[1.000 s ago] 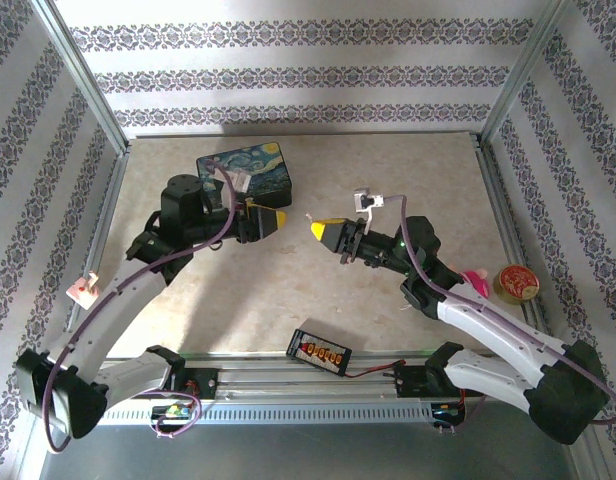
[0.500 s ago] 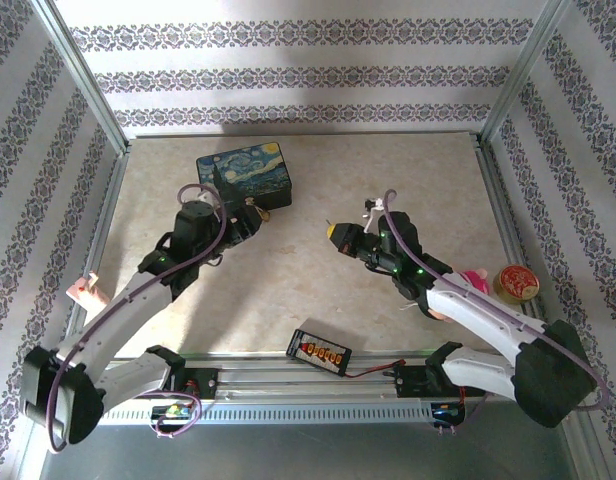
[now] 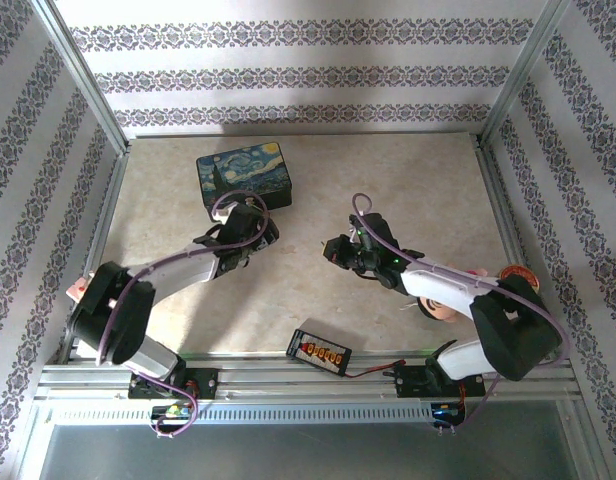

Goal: Unlock a padlock with a key

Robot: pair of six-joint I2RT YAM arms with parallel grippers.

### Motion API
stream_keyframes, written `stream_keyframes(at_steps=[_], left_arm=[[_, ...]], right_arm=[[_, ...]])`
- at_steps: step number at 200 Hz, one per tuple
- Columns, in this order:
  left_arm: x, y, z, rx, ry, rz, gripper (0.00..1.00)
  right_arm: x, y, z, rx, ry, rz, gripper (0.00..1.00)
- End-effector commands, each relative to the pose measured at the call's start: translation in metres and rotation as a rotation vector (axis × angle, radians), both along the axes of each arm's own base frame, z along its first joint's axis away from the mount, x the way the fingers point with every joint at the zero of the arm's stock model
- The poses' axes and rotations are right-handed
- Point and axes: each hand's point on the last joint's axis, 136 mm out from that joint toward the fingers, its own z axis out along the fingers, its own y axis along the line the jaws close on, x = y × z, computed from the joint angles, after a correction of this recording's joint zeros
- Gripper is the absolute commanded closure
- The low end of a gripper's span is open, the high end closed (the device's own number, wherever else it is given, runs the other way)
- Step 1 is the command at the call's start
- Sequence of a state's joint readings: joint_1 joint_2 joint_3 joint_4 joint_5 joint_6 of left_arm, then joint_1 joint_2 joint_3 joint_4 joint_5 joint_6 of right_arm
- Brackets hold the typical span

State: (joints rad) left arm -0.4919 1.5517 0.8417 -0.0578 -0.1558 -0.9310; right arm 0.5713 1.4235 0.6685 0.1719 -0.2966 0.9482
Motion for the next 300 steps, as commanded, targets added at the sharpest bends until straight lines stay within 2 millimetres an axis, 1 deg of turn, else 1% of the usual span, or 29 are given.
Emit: stream_keyframes(at_steps=[1,31,45,72,93,101,119,150,178,210,235,261,278,300], left_arm=[[0.029,0.007,0.017,0.081,-0.11,0.085,0.06],[0.056,0.013,0.011,0.193,-0.14,0.135,0.06],[0.069,0.015,0.007,0.254,-0.127,0.153,0.06],[0.089,0.011,0.0,0.332,-0.096,0.159,0.06],[0.101,0.009,-0.005,0.369,-0.088,0.167,0.09],[0.103,0.009,-0.006,0.38,-0.086,0.171,0.11],[0.106,0.01,-0.01,0.395,-0.077,0.18,0.13],[0.103,0.014,-0.019,0.432,-0.05,0.174,0.18],[0.1,0.02,-0.026,0.487,-0.036,0.168,0.26],[0.1,0.023,-0.032,0.512,-0.001,0.157,0.27],[0.092,0.027,-0.032,0.508,0.026,0.173,0.3],[0.089,0.022,-0.031,0.477,0.03,0.148,0.33],[0.089,0.019,-0.03,0.463,0.028,0.136,0.37],[0.092,0.014,-0.032,0.448,0.03,0.119,0.36]], right_arm=[[0.009,0.005,0.011,0.027,-0.016,0.005,1.0],[0.009,0.006,0.01,0.028,-0.017,0.007,1.0],[0.009,0.006,0.012,0.029,-0.022,0.007,1.0],[0.009,0.004,0.017,0.028,-0.046,0.006,1.0],[0.009,0.002,0.021,0.026,-0.062,0.003,1.0],[0.009,0.002,0.022,0.026,-0.063,0.002,1.0],[0.008,0.002,0.023,0.029,-0.066,0.005,1.0],[0.008,0.001,0.022,0.029,-0.066,0.003,1.0],[0.009,0.0,0.022,0.029,-0.066,0.004,1.0],[0.009,0.002,0.021,0.035,-0.059,0.011,1.0],[0.009,0.003,0.021,0.039,-0.058,0.008,1.0],[0.01,0.003,0.024,0.043,-0.064,0.009,1.0],[0.011,0.004,0.025,0.043,-0.066,0.011,1.0],[0.012,0.005,0.025,0.045,-0.065,0.014,1.0]])
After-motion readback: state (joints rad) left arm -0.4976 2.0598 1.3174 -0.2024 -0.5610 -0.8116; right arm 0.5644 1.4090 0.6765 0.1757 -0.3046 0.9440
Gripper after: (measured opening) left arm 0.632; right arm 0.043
